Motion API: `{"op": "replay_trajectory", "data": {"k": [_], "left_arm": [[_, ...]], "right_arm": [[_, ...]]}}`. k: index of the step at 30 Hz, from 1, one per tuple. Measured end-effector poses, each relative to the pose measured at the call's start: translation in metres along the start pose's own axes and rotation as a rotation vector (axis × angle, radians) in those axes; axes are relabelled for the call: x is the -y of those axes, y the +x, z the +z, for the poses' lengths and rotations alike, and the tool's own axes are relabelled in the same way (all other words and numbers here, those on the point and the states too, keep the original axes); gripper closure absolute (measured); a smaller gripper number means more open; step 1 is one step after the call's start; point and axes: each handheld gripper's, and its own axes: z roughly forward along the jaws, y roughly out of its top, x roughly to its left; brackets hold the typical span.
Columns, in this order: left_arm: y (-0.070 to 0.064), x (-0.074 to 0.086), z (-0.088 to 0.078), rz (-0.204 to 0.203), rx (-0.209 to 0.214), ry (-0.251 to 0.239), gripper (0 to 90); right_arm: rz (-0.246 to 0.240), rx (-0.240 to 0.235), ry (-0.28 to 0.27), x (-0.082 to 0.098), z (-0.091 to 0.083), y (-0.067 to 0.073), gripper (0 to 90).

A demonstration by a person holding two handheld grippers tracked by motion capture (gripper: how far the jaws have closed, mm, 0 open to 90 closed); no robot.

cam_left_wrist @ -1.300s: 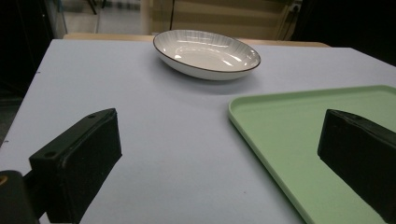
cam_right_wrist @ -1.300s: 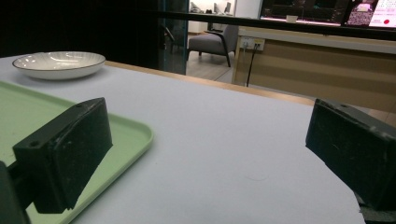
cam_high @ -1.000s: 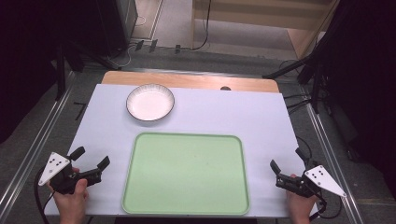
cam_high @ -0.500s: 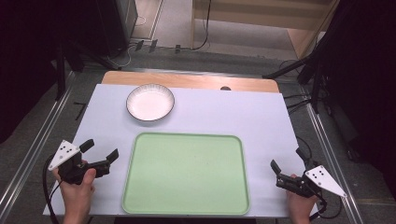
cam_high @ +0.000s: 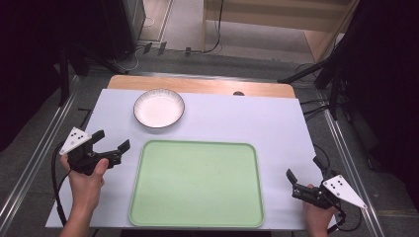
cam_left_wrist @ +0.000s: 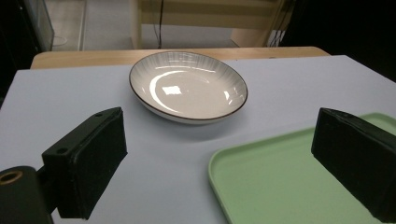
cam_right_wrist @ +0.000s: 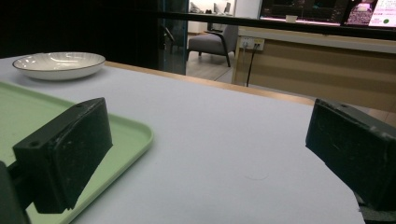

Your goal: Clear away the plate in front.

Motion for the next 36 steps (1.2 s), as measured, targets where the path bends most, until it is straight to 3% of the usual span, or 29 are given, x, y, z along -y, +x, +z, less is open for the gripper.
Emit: {"op": "replay_trajectory", "data": {"k": [5,13,26,36], "left_arm": [[-0.005,-0.008,0.009,0.021,-0.043,0.001,0.0],[0.0,-0.017,0.025,0.0,0.006,0.007,0.0],[0.005,-0.037,0.048,0.015,0.012,0.033,0.0],[0.017,-0.047,0.065,-0.031,0.013,0.049,0.0]], "right_arm": [[0.002,0.0,0.001,0.0,0.0,0.0,0.7],[0.002,0.001,0.001,0.0,0.0,0.0,0.7],[0.001,0.002,0.0,0.0,0.0,0.0,0.7],[0.002,0.001,0.001,0.0,0.0,0.0,0.7]]}}
